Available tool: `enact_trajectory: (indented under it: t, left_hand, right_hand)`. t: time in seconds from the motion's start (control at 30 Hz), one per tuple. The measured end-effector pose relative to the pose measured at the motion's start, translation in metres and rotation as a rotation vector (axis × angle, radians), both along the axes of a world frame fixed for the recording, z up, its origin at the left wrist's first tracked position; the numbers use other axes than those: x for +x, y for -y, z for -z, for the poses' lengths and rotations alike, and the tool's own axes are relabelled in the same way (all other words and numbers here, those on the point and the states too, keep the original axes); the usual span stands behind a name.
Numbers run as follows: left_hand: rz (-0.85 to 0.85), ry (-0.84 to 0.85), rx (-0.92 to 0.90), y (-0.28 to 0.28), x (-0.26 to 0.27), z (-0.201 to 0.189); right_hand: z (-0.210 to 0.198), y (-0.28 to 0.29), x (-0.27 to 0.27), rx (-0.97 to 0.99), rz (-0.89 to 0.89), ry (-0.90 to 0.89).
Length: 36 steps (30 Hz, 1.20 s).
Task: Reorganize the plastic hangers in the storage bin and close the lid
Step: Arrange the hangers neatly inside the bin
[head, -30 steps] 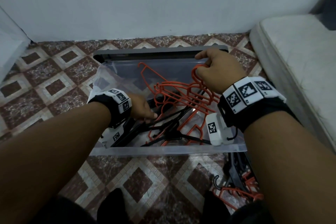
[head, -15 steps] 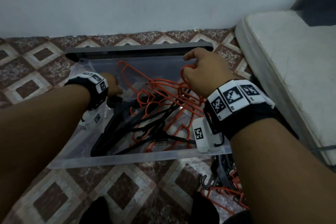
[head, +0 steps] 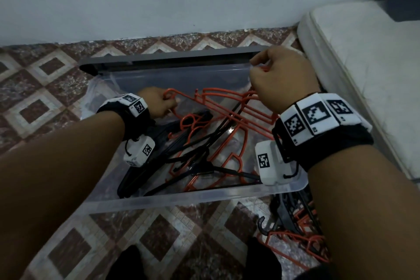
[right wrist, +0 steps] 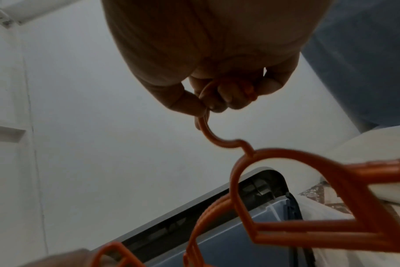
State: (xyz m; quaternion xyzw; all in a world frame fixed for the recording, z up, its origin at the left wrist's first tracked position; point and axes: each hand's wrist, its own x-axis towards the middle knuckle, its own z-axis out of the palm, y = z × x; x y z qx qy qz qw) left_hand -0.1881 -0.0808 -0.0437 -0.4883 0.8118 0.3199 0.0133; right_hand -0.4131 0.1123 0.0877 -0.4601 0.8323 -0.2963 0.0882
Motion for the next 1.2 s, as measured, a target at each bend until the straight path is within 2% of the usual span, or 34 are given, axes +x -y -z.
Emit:
enact_trajectory:
  t: [0.13,0.3,0.4,0.53,0.67,0.8,0.87,0.97,1.07,1.2]
  left_hand:
    - [0.139,-0.014,-0.084,-0.027,-0.002,-0.051]
    - [0.233,-0.012,-0.412,-0.050,0.004,-0.122]
    - [0.259,-0.078,-0.540,-0.064,0.012,-0.153]
    - [0.338,-0.120,-0.619,-0.092,0.015,-0.175]
    - [0.407,-0.241,-0.627,-0.127,0.008,-0.178]
    - [0.180,-0.397,-0.443,-0.126,0.025,-0.177]
    - [0.095,-0.279,-0.415,-0.112,0.042,-0.169]
    - [0.180,0.007,-0.252,-0.098,0.062,-0.145]
    - [0.262,0.016,-0.013,-0.103,0.061,-0.126]
    - [0.356,0.085,-0.093,-0.104,0.048,-0.110]
  right_hand:
    - [-0.010,-0.008,-0.001,-0.050,0.080,-0.034]
    - [-0.019,-0.015,-0.006,-0.104,0.140,-0.017]
    - [-0.019,-0.016,-0.002,-0.094,0.046,0.066]
    - [-0.026,-0.017,0.016,-0.055,-0.248,0.192]
    - [-0.032,-0.014,0.038,-0.010,-0.475,0.070]
    - [-0.035,-0.017,0.040,-0.074,-0.460,0.066]
    - [-0.035,-0.020,0.034,-0.126,-0.397,0.118]
    - [-0.034,-0.020,0.028,-0.186,-0.337,0.136]
    - [-0.035,-0.017,0.025,-0.275,-0.273,0.171]
    - [-0.035,-0.012,0.025,-0.395,-0.213,0.309]
